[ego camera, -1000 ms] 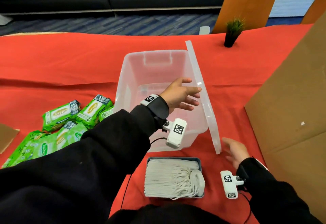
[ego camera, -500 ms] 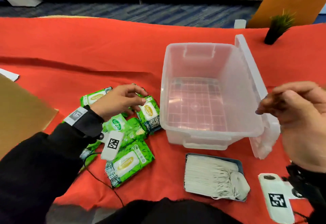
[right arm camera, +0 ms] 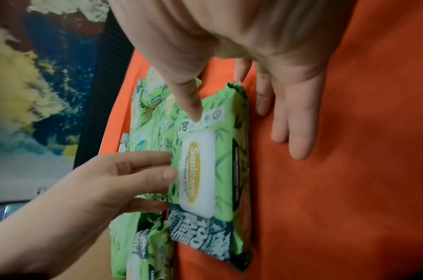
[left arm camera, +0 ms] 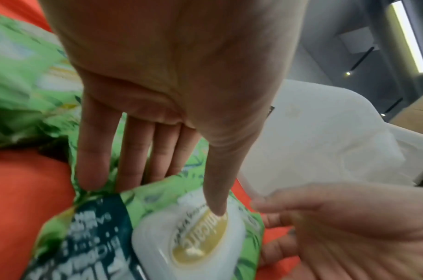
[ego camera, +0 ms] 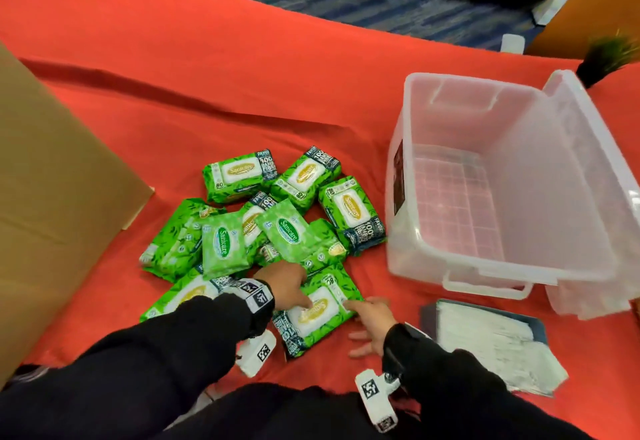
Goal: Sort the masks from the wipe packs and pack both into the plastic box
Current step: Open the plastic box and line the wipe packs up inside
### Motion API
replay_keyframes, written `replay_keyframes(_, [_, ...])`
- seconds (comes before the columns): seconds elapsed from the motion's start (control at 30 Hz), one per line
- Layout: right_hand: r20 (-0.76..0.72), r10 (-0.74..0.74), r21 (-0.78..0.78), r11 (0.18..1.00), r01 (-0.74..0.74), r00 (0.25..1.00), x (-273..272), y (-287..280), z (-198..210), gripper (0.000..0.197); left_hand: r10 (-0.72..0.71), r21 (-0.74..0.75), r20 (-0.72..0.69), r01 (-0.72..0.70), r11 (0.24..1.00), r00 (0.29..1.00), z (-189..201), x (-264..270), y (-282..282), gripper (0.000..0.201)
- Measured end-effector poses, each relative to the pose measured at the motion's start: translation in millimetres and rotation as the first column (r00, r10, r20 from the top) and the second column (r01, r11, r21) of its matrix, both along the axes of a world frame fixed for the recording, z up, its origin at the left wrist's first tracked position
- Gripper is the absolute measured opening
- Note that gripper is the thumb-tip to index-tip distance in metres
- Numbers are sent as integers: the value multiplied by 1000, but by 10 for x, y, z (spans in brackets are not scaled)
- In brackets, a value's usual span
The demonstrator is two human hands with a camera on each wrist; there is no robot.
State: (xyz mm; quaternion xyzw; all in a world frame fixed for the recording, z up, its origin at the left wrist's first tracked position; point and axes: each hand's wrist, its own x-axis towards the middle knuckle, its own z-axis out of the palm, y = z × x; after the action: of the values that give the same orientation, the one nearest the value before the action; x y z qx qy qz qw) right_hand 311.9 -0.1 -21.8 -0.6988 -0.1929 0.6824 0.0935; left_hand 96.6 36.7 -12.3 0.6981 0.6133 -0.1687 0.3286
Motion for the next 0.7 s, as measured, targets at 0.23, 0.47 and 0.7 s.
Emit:
replay_keyframes(0.23, [-53, -221, 86, 971, 225, 974, -276, -189, -189, 77, -56, -43, -10, 56, 998, 998, -70, 174, -61, 56])
replay_keyframes(0.47, [-165, -250, 162, 947, 276, 954, -183, -334, 270, 37, 273, -248, 526, -162, 955, 806, -41, -96, -50, 68])
replay_keyframes(0.7, [-222, -211, 329, 903, 277, 952, 33, -55, 896, 32, 406, -343, 640, -231, 911, 652, 582, -386, 185, 43])
